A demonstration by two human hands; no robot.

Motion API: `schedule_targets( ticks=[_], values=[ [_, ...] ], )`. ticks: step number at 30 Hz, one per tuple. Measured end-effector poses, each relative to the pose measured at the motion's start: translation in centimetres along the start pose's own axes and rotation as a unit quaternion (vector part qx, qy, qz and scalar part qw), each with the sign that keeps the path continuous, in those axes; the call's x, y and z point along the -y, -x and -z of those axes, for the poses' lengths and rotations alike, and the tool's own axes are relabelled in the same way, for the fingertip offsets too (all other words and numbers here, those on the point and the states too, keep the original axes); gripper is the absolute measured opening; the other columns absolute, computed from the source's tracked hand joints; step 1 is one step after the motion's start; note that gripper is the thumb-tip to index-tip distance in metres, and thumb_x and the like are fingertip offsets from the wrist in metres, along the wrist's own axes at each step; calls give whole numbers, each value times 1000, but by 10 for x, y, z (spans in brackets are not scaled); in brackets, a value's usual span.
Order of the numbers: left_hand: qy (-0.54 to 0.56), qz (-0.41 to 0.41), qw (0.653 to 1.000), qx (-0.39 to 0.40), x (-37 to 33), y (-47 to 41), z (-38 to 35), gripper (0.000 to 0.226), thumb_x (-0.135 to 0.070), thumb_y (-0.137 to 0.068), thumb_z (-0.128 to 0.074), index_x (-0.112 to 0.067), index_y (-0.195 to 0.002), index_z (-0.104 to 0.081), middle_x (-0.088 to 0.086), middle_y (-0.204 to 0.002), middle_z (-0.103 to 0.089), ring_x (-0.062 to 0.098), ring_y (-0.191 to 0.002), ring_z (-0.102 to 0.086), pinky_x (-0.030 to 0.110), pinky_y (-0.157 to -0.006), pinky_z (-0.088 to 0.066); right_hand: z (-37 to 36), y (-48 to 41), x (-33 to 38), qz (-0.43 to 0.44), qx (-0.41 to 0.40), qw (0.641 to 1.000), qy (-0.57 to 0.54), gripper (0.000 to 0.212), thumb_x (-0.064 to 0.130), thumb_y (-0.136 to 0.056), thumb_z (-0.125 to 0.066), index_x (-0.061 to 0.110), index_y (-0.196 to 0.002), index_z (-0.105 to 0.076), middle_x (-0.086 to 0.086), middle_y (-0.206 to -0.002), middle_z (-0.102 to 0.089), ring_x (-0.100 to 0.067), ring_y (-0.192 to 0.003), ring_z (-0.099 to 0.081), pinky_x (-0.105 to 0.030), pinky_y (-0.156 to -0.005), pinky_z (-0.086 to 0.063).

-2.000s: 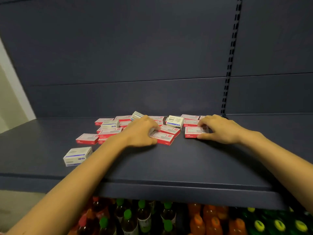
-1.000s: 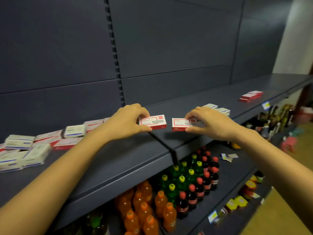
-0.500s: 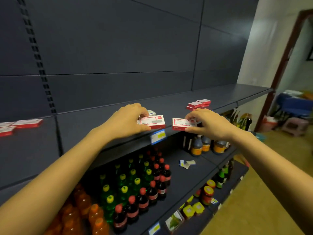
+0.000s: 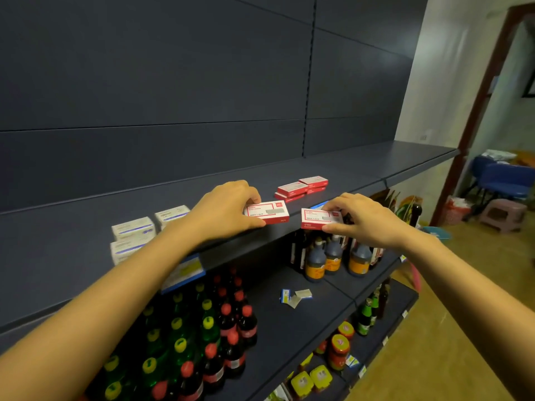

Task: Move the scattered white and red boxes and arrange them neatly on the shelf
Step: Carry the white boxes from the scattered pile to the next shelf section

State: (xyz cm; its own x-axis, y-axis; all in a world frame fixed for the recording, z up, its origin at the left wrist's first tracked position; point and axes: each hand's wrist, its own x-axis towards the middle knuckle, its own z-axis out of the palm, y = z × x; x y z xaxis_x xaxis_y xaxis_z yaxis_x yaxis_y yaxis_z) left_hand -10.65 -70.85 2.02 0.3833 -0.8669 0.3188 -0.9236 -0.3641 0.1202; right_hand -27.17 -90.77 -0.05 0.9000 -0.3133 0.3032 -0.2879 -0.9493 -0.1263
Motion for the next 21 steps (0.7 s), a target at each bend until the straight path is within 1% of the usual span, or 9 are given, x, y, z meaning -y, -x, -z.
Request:
schedule_targets(
  ticks=[2, 9, 13, 17, 21],
  values=[
    [-6, -8, 1000, 5, -3, -24, -11, 43, -44, -80, -63, -19, -114, -57, 2, -116, -57, 18, -103, -50, 38, -86, -47, -5, -12, -21, -2, 0, 1000, -3, 44, 46, -84, -58, 25, -122, -52, 1, -122, -55, -16, -108, -48, -35, -85, -46],
    [-18, -24, 999, 25, -17, -99, -45, 46, -46, -82, -60, -13, -114, -56, 6, -115, -57, 21, -103, -50, 35, -86, -44, -8, -63, -90, 12, 21, 1000, -12, 43, 44, -85, -58, 23, -121, -53, 0, -118, -55, -13, -101, -46, -25, -80, -38],
    [-8, -6, 1000, 28, -23, -121, -65, 44, -47, -83, -59, -13, -111, -56, 6, -114, -55, 19, -102, -49, 35, -86, -44, -15, -83, -115, 28, 23, 998, -47, 41, 41, -84, -60, 24, -121, -53, 1, -119, -50, -8, -100, -43, -23, -82, -37],
    [-17, 17, 1000, -4, -26, -129, -81, 47, -47, -83, -58, -14, -116, -50, 5, -120, -54, 18, -108, -48, 32, -87, -43, -21, -100, -132, 64, 31, 995, -73, 42, 41, -84, -60, 26, -122, -53, 5, -115, -47, -5, -97, -43, -19, -78, -33],
    [-15, 56, 997, -48, -31, -132, -93, 44, -46, -82, -60, -17, -113, -48, 1, -122, -55, 14, -109, -47, 28, -86, -42, -23, -119, -144, 110, 42, 989, -90, 45, 43, -84, -59, 25, -124, -52, 9, -113, -45, -5, -100, -44, -19, -82, -34]
  ],
)
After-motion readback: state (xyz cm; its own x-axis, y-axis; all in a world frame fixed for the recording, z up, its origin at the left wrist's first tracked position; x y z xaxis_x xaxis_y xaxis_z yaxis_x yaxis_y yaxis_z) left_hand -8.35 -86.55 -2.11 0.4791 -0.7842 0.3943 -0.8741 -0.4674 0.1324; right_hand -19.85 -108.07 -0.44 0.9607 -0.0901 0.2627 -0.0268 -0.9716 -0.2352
